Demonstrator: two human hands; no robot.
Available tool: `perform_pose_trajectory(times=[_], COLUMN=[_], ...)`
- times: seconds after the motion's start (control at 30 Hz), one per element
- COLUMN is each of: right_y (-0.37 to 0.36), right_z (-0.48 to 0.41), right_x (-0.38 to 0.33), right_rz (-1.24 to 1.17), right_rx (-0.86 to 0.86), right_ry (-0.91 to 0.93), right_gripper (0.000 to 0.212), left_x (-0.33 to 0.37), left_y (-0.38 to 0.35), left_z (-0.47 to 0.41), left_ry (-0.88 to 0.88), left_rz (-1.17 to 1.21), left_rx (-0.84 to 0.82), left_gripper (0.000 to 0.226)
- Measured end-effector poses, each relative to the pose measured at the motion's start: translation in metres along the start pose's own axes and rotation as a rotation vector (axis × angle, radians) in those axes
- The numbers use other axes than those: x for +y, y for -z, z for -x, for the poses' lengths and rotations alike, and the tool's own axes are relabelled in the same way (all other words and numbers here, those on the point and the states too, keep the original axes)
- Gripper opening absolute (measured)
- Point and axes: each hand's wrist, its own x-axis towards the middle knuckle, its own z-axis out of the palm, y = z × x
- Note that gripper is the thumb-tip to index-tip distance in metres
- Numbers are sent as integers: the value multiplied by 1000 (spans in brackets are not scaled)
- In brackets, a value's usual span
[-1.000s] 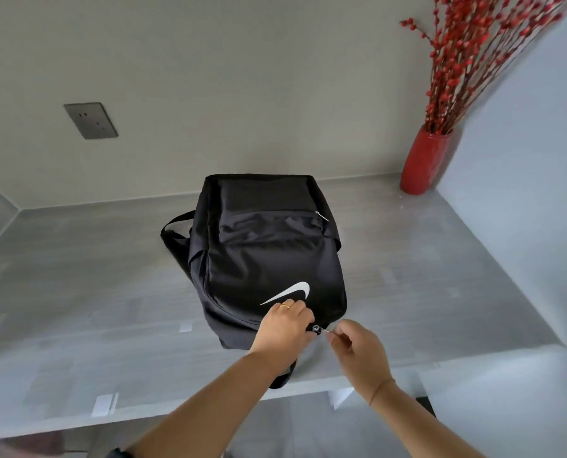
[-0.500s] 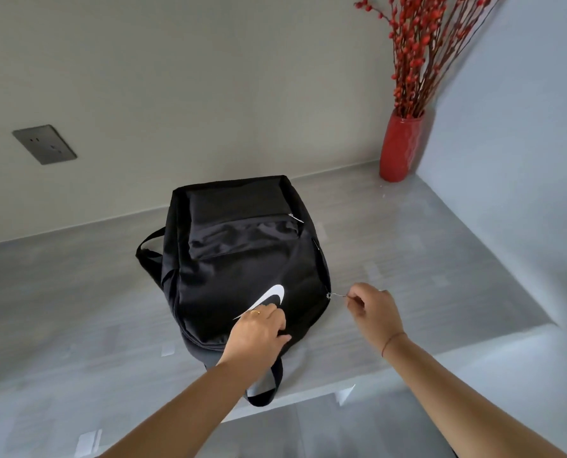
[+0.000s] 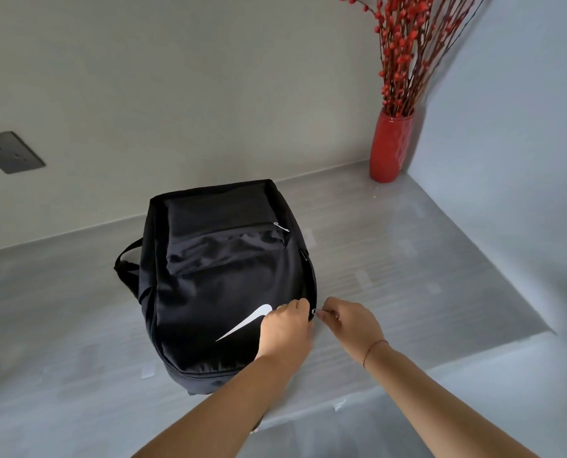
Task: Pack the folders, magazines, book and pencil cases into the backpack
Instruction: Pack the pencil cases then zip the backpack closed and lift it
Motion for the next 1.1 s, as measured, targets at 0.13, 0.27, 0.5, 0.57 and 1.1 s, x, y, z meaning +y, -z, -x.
perform_pose_trajectory(times=[0.13,0.27,0.5,0.57,1.1], right_y=[7,21,28,27,-7], right_z=[-16,-51,-111,-120,-90], right_x=[4,6,-7,-10,-33], right_rz=[170,223,328,340,-596], right_rx=[157,250,216,226,-247], right_ry=[130,153,72,43,-478], right_gripper=[35,36,31,31,45], left_x=[0,2,4,5,-117], left_y=[6,17,27,27,55], left_z=[3,4,7,7,41], left_ry=[-50,-96,-107,-94,1367], left_rz=[59,27,-92,-77,649], left_rx=[65,119,173,167,364], left_gripper=[10,27,41,41,90])
